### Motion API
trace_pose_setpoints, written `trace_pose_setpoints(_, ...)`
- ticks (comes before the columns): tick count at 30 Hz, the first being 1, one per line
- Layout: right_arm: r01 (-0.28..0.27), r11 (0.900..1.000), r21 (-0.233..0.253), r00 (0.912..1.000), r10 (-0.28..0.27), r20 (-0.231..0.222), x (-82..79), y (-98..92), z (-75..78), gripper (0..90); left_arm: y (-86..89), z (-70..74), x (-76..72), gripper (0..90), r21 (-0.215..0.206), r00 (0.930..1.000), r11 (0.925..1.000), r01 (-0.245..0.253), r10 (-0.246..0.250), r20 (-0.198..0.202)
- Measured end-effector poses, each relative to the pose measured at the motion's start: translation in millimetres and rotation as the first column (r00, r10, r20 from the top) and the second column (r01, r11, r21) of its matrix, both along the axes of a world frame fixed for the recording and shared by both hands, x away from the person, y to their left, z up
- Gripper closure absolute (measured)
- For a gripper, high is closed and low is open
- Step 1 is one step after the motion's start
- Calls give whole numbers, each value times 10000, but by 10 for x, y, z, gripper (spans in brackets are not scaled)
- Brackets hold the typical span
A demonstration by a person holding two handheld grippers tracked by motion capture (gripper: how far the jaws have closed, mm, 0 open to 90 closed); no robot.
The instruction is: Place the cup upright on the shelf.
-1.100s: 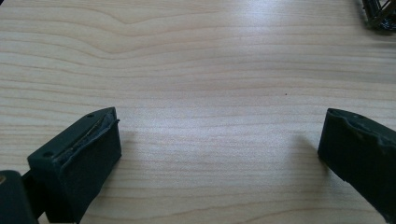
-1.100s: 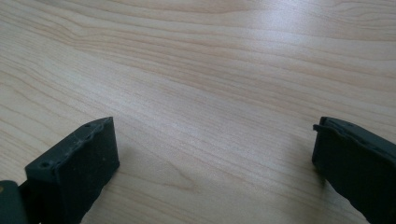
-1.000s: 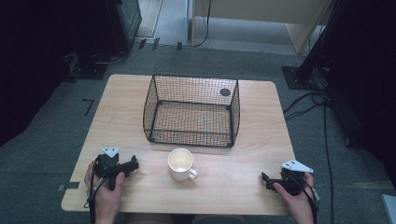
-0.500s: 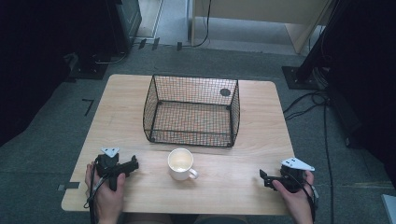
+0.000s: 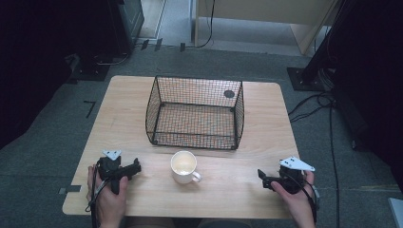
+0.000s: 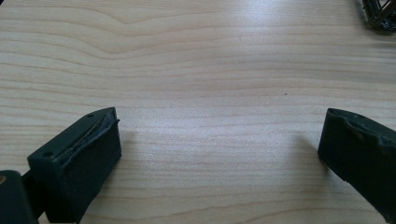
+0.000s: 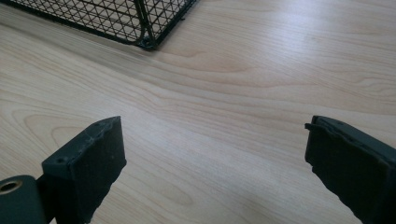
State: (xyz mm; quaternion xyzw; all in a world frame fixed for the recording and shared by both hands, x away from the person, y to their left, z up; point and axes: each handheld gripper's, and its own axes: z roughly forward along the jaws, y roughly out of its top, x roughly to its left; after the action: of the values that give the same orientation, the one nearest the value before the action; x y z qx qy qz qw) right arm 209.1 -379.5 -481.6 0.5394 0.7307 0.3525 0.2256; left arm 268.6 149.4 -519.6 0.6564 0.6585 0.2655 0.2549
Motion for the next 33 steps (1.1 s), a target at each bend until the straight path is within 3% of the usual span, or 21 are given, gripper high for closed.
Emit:
trace_pose_setpoints(11,-304,9993,197,9994,301,154,21,166,71,51,0,0,0,0,1,10000,10000,2,-2,0)
trace_pose_setpoints(33,-1313,9912,152,9908,1307,345,34,561,166,56,0,-1,0,0,2,10000,10000,0,0,11)
